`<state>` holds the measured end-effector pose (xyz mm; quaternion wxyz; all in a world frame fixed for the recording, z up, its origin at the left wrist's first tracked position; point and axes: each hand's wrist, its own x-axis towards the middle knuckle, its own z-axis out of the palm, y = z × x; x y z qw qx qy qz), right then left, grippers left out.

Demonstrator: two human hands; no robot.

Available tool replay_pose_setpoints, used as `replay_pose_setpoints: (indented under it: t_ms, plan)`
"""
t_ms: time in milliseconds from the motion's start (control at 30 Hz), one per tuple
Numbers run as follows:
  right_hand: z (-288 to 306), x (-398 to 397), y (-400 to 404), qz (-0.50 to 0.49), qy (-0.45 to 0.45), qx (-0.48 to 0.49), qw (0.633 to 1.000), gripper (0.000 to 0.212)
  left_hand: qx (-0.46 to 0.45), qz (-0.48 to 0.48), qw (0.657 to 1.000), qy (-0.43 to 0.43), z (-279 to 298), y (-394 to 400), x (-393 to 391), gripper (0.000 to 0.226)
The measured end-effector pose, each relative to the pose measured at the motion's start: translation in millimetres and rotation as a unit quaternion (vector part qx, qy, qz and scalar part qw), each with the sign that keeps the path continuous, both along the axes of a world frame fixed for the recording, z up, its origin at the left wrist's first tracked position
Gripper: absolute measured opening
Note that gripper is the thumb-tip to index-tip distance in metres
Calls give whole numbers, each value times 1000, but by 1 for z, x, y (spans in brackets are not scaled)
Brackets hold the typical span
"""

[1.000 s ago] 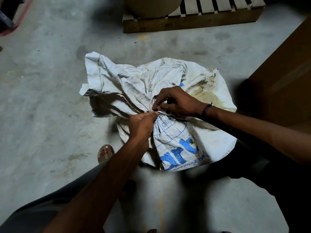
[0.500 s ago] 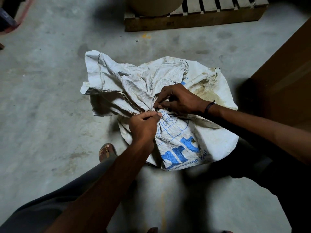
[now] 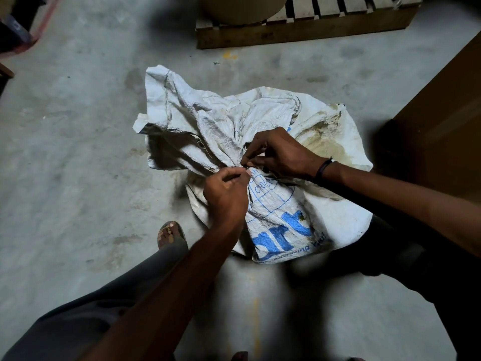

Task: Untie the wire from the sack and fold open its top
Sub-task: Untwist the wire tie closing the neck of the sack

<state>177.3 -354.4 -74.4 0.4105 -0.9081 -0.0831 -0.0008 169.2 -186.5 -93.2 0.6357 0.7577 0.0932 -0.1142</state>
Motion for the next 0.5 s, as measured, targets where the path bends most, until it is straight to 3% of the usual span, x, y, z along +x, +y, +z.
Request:
replay_pose_setpoints:
  t_ms: [500]
  plan:
    - [6, 6, 1, 113, -11, -117, 987, 11, -17, 4, 998, 52, -3, 7, 2, 8]
